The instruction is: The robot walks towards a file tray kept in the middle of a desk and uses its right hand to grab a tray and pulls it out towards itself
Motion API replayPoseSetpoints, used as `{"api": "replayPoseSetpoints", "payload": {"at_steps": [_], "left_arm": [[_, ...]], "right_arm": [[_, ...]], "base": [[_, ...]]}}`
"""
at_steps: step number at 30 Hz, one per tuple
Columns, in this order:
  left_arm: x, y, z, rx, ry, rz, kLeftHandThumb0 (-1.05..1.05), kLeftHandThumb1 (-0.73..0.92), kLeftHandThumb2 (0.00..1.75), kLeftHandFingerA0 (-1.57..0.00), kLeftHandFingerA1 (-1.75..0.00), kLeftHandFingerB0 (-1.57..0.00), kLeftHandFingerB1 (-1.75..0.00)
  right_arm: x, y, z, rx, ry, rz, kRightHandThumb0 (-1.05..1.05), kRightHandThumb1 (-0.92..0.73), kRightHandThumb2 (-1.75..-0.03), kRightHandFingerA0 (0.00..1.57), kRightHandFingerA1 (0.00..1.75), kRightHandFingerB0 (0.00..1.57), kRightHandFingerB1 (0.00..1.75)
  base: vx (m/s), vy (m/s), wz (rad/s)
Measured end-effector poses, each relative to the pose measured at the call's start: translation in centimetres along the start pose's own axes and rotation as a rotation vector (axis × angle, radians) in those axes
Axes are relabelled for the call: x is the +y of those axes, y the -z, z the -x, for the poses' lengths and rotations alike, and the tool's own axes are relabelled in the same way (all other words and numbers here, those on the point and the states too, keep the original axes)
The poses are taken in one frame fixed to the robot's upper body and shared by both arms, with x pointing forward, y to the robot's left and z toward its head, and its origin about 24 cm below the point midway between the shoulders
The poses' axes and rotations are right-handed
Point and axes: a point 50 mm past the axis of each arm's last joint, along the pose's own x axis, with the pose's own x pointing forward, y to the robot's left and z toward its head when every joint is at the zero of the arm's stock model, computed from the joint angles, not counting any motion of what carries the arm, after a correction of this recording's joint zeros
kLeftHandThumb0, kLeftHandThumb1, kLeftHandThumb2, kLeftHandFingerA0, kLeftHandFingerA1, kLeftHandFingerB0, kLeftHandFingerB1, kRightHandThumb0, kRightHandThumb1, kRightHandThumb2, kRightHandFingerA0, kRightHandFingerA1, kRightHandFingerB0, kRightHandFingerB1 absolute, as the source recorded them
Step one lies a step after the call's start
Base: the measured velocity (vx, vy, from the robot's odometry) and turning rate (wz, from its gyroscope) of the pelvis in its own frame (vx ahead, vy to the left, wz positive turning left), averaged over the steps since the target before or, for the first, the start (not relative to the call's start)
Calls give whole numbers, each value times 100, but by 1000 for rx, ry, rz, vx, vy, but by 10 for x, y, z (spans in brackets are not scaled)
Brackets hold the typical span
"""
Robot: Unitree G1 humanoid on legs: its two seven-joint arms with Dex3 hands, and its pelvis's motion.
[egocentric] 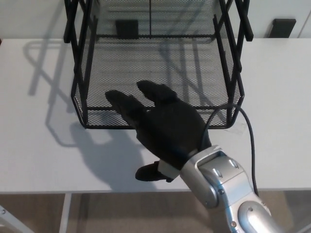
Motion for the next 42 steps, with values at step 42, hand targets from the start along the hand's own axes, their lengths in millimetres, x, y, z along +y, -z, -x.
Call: {"api": "replayPoseSetpoints", "payload": {"at_steps": [42], "left_arm": [[10, -8, 4, 10, -4, -247, -53, 25, 49, -41, -37, -30, -31]], "right_arm": [[22, 36, -6, 345, 205, 416, -77, -26, -64, 2, 26, 4, 34]], "base": [[0, 0, 0]]}}
